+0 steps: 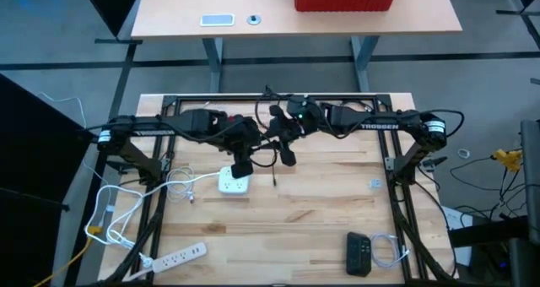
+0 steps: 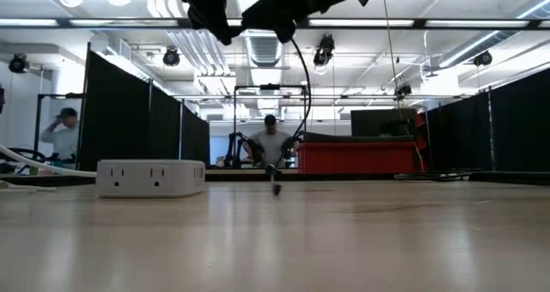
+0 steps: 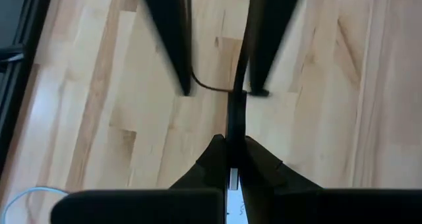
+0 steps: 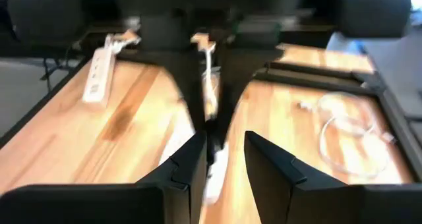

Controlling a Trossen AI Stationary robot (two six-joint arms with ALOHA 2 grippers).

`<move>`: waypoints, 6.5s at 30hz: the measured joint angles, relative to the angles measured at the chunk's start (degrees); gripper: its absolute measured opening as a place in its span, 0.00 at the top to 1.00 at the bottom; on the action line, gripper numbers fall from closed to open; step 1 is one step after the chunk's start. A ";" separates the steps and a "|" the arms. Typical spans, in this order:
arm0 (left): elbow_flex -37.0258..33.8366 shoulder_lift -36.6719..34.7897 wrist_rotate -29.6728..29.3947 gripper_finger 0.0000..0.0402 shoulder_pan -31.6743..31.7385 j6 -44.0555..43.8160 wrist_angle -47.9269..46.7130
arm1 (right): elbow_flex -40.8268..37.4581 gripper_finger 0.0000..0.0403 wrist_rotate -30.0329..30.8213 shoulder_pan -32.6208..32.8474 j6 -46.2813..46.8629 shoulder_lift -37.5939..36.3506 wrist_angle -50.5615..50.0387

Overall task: Insert USB
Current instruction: Insert the bottom black USB cable into the top white outlet extension

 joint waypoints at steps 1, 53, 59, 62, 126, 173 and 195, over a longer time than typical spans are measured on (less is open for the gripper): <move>0.00 0.11 0.62 0.99 0.04 -0.20 0.32 | 0.00 0.80 -0.01 0.10 0.02 0.00 -0.96; 0.00 3.49 3.40 0.97 -0.25 -3.22 7.17 | 0.74 0.80 4.06 3.18 -0.53 -0.48 -10.23; 0.00 3.49 3.61 0.97 -0.38 -3.61 7.36 | 0.74 0.89 4.02 3.18 -0.42 -0.48 -10.02; 0.00 3.49 3.63 0.97 -0.55 -3.66 7.38 | 0.74 0.89 4.02 3.18 -0.36 -0.48 -10.02; -42.19 -15.75 0.21 0.74 -11.81 -7.08 -6.28 | -32.73 1.00 13.50 9.65 10.34 10.23 48.30; -43.99 -0.72 3.80 0.80 -11.87 6.18 13.53 | -21.75 1.00 32.61 17.74 18.36 30.88 58.58; -44.03 -0.73 3.86 0.84 -11.92 7.47 13.56 | -21.73 1.00 32.37 20.30 19.74 30.53 59.57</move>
